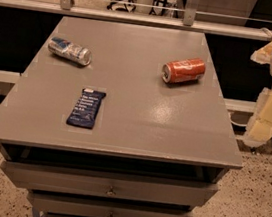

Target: Pick coke can

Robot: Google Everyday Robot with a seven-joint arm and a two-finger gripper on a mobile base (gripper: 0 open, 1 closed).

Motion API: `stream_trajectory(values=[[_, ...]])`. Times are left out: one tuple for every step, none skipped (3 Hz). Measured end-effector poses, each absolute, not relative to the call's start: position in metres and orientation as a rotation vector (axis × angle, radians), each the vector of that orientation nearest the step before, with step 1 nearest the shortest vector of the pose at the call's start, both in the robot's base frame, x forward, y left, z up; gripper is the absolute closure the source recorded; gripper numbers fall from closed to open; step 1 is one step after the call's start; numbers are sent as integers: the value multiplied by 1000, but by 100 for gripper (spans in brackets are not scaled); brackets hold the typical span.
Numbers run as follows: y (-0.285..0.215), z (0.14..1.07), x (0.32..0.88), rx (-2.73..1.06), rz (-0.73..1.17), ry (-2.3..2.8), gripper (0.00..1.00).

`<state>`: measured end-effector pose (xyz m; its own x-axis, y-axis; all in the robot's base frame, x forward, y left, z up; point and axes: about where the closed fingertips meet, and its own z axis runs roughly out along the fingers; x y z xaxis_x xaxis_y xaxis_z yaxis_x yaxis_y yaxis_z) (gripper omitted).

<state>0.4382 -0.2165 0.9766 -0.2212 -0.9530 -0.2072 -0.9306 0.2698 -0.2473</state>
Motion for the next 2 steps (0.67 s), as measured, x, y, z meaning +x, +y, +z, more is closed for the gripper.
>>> stream_trajectory(values=[[-216,977,439,-1720,-103,2227,0],[-217,971,447,-1695,-79,2200,0]])
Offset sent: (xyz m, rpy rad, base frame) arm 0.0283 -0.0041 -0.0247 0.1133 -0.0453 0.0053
